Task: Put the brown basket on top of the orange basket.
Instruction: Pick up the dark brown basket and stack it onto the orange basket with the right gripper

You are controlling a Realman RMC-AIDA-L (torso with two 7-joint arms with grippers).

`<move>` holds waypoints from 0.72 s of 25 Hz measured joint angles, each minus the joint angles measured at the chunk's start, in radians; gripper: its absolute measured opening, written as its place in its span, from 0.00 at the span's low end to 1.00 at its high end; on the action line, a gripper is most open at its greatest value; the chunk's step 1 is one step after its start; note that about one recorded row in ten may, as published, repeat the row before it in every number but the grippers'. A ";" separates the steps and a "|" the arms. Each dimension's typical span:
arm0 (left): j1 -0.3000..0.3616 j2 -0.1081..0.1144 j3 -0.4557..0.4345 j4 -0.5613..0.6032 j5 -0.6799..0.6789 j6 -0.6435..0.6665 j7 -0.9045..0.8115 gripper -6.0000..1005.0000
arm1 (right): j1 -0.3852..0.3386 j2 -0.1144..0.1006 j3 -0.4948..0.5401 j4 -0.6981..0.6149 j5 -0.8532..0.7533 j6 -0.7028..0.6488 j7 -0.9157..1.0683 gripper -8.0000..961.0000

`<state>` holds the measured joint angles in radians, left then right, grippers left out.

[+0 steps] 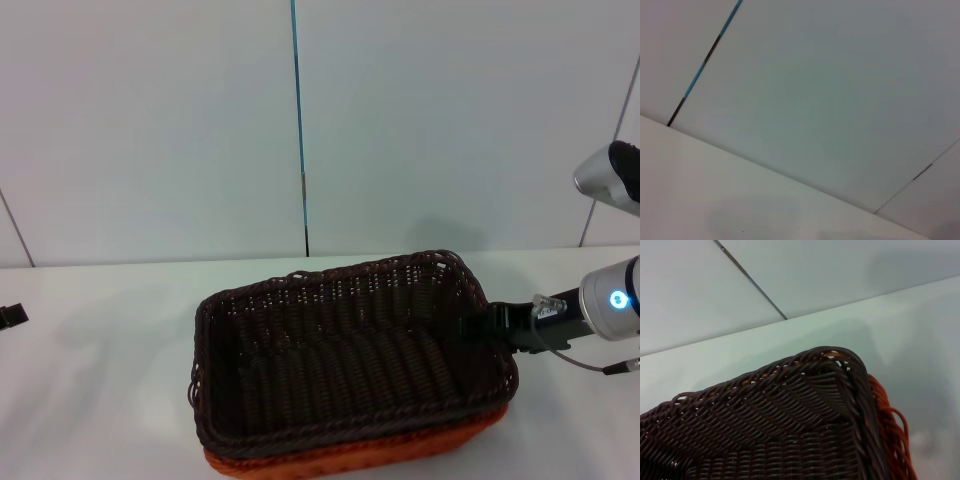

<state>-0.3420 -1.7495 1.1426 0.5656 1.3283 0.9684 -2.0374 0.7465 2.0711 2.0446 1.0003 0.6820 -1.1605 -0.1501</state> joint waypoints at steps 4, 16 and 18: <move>0.000 -0.001 -0.002 0.001 0.000 0.002 0.002 0.82 | -0.011 0.001 0.000 0.030 0.000 -0.001 -0.018 0.82; 0.000 -0.003 -0.016 0.005 0.000 0.009 0.009 0.82 | -0.045 0.002 0.004 0.119 0.007 -0.002 -0.040 0.95; 0.000 -0.004 -0.024 0.005 0.000 0.009 0.010 0.82 | -0.065 0.001 0.010 0.166 0.009 -0.001 -0.041 0.95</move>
<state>-0.3420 -1.7539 1.1184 0.5706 1.3283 0.9775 -2.0276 0.6814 2.0723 2.0548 1.1664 0.6913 -1.1618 -0.1915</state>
